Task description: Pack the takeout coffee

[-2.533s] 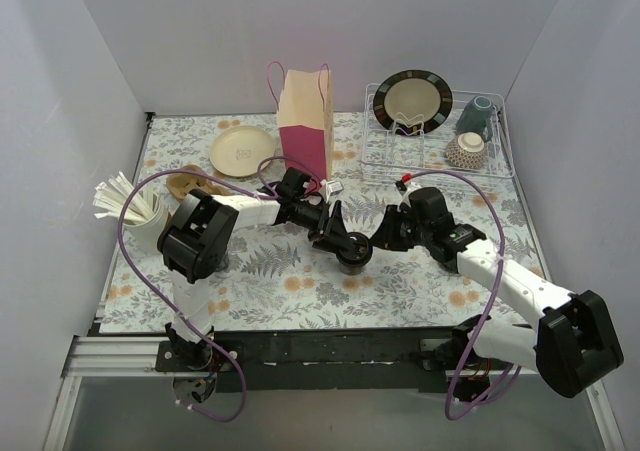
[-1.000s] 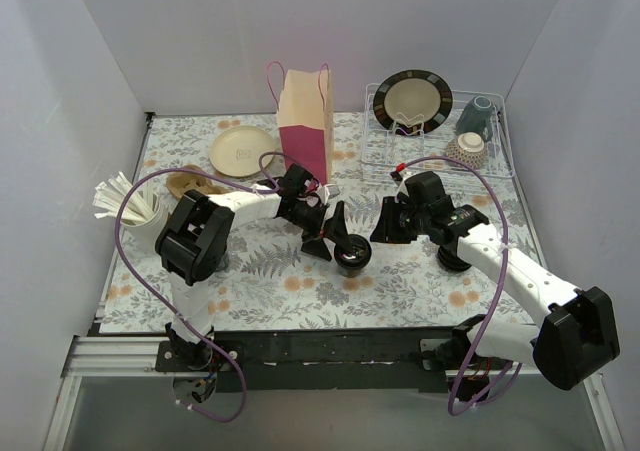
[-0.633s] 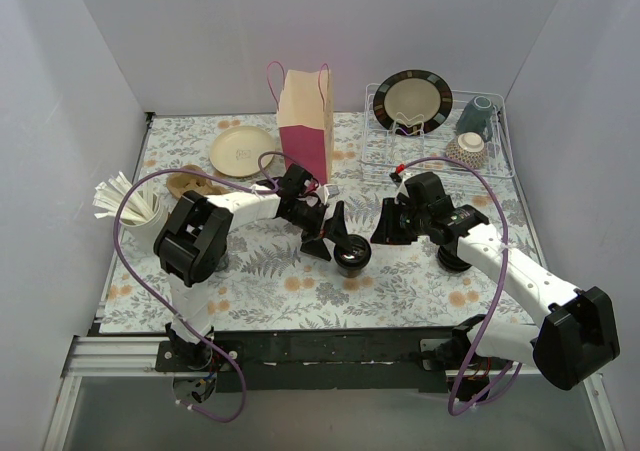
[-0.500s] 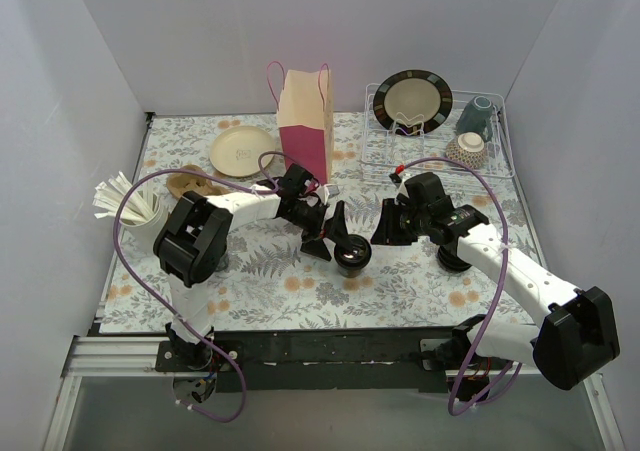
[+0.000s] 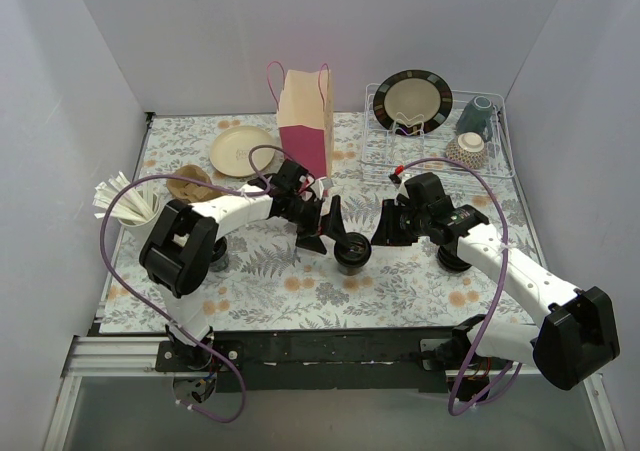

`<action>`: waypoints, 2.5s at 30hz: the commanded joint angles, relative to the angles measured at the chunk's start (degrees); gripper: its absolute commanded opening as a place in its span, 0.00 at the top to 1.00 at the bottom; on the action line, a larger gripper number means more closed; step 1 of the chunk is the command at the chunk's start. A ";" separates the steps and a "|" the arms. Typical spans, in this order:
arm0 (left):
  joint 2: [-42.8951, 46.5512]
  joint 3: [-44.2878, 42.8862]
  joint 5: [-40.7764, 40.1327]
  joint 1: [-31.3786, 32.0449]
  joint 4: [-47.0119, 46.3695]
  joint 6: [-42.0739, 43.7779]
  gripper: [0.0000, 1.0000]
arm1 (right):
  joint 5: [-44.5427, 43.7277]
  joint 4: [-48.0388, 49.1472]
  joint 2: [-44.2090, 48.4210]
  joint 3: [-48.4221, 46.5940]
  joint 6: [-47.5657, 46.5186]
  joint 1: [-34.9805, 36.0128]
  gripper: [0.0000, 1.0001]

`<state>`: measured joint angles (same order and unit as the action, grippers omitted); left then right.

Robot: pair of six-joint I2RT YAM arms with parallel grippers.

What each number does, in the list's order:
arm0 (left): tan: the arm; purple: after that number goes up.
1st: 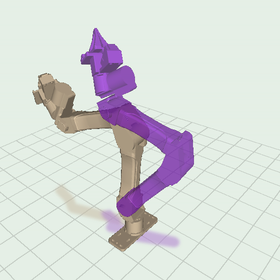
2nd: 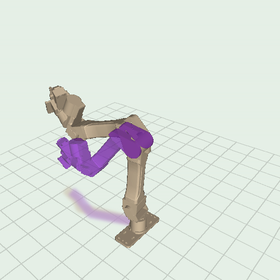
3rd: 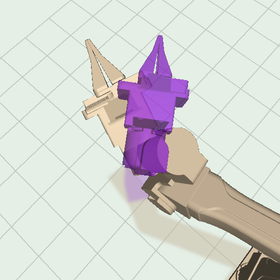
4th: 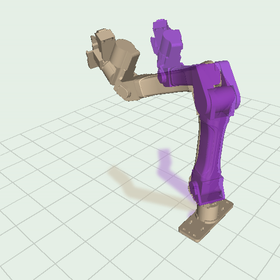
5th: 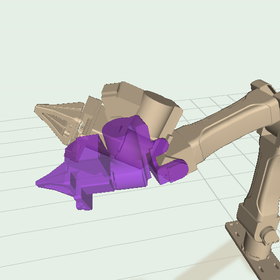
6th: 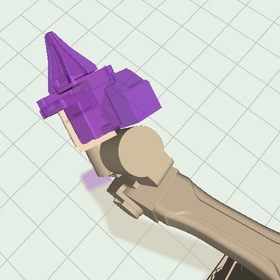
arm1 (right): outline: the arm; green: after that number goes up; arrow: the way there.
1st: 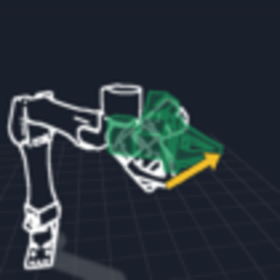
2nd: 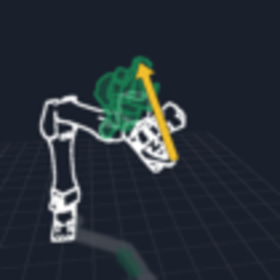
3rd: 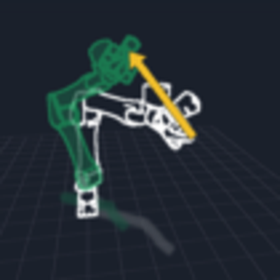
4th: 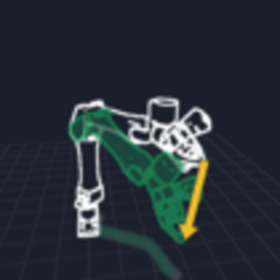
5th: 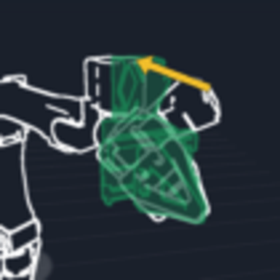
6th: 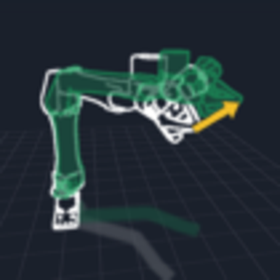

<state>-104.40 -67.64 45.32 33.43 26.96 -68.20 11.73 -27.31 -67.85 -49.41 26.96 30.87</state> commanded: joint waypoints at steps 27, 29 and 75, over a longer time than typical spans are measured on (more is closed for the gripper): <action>28.18 10.50 -24.48 -0.12 1.34 -3.69 0.05 | -5.13 -7.66 -7.37 -20.46 -7.88 7.26 0.24; 30.47 11.56 -27.30 -0.12 1.43 -4.04 0.02 | -8.11 -9.33 -9.30 -23.08 -8.59 9.90 0.11; 50.17 16.66 -34.86 -0.12 7.93 -6.86 0.02 | -29.47 -18.74 -21.88 -27.06 -4.90 21.51 0.27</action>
<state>-55.02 -48.82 11.35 33.43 33.87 -76.47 -13.85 -43.77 -89.76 -73.82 20.27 52.62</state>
